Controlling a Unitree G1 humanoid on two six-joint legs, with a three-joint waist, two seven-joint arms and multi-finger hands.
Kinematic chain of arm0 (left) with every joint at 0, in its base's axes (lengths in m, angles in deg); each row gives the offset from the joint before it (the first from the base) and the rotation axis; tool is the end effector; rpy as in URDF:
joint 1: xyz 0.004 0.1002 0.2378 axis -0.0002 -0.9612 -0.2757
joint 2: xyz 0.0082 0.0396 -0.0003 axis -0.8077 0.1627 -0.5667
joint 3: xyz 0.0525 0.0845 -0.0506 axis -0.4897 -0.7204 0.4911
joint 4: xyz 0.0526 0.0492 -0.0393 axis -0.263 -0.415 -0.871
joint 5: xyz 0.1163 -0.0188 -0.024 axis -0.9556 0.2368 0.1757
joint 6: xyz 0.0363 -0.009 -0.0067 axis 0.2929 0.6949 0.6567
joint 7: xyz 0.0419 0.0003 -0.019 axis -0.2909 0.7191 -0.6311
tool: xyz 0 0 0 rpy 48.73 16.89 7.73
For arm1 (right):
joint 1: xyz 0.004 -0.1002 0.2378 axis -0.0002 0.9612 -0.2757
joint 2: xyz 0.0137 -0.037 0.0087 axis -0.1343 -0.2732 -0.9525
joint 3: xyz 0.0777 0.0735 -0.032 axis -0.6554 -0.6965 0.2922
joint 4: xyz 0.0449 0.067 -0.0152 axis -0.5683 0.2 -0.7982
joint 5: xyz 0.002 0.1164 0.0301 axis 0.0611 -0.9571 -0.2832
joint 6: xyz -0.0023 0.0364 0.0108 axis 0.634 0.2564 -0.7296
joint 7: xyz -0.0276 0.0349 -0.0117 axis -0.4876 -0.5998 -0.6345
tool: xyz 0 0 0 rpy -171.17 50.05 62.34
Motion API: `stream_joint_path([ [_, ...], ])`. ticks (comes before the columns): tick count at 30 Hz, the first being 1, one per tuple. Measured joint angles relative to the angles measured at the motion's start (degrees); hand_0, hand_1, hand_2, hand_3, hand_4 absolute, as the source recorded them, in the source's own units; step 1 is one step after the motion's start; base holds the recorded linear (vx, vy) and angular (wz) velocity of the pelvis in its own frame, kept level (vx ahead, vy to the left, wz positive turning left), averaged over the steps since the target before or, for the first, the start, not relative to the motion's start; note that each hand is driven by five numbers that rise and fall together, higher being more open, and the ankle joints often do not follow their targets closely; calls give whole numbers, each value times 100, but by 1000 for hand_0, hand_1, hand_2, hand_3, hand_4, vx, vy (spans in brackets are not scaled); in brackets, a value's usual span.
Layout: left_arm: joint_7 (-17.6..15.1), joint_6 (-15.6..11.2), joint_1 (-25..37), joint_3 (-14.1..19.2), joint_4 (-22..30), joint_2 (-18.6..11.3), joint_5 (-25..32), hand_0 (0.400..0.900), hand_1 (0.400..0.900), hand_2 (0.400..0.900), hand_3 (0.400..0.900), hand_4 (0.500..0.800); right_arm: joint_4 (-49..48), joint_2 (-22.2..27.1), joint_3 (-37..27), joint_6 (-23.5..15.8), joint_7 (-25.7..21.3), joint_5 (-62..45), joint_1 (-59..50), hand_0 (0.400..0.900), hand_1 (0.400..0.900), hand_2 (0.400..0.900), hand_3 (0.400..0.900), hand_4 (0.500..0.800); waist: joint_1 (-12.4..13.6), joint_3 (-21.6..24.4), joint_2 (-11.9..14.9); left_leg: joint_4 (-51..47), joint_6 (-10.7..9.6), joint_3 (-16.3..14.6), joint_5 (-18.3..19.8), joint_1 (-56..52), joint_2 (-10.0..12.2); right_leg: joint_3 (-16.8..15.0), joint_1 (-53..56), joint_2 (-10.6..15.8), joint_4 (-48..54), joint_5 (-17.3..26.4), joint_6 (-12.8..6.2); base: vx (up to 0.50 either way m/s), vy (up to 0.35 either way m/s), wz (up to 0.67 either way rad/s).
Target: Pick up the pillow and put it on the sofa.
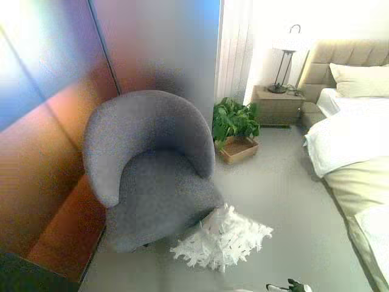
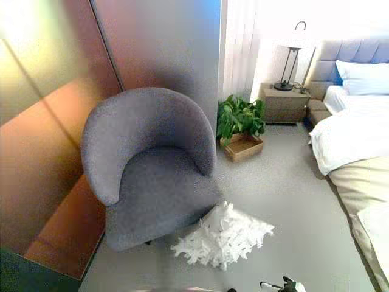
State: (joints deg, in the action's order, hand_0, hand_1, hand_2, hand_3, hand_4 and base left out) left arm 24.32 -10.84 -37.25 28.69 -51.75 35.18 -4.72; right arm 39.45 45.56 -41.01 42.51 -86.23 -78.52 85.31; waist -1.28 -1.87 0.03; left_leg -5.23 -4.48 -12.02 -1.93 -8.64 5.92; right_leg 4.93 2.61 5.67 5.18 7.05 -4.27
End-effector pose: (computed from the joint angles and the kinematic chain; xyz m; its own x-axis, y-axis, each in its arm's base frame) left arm 0.0496 0.2362 -0.1464 0.1095 -0.0561 -0.9924 -0.0479 0.9969 -0.0617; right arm 0.0527 -0.2242 -0.1474 0.3276 -0.5206 -0.7884 0.0242 0.8388 -0.5439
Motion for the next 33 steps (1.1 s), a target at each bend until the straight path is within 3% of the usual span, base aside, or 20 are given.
stream_joint_path([
  [7,65,-4,-29,0,26,-53,1,900,900,900,900,800,-151,85,177,-2,-117,750,-35,900,900,900,900,800,19,-21,21,0,-3,63,-2,55,2,49,-17,6,0,-4,-4,31,-39,4],
  [15,255,17,53,-15,66,-168,52,900,900,900,900,800,-415,602,520,-46,-338,1492,-321,900,900,900,900,800,94,-165,4,1,-6,123,-55,396,13,257,-292,32,0,4,-10,-50,-59,12],
  [23,287,18,517,-124,322,-213,407,900,900,900,900,800,-778,1188,734,-193,-512,1750,-1329,900,900,900,900,800,195,-977,-170,65,-50,375,-296,1094,3,510,-889,25,-20,156,79,-90,-45,14],
  [33,250,102,1097,-124,433,-221,916,900,900,900,900,800,-1012,1563,882,-264,-519,1676,-2684,900,900,900,900,800,336,-1921,-349,68,-68,616,-445,1754,2,731,-1416,27,-27,214,125,-56,8,7],
])
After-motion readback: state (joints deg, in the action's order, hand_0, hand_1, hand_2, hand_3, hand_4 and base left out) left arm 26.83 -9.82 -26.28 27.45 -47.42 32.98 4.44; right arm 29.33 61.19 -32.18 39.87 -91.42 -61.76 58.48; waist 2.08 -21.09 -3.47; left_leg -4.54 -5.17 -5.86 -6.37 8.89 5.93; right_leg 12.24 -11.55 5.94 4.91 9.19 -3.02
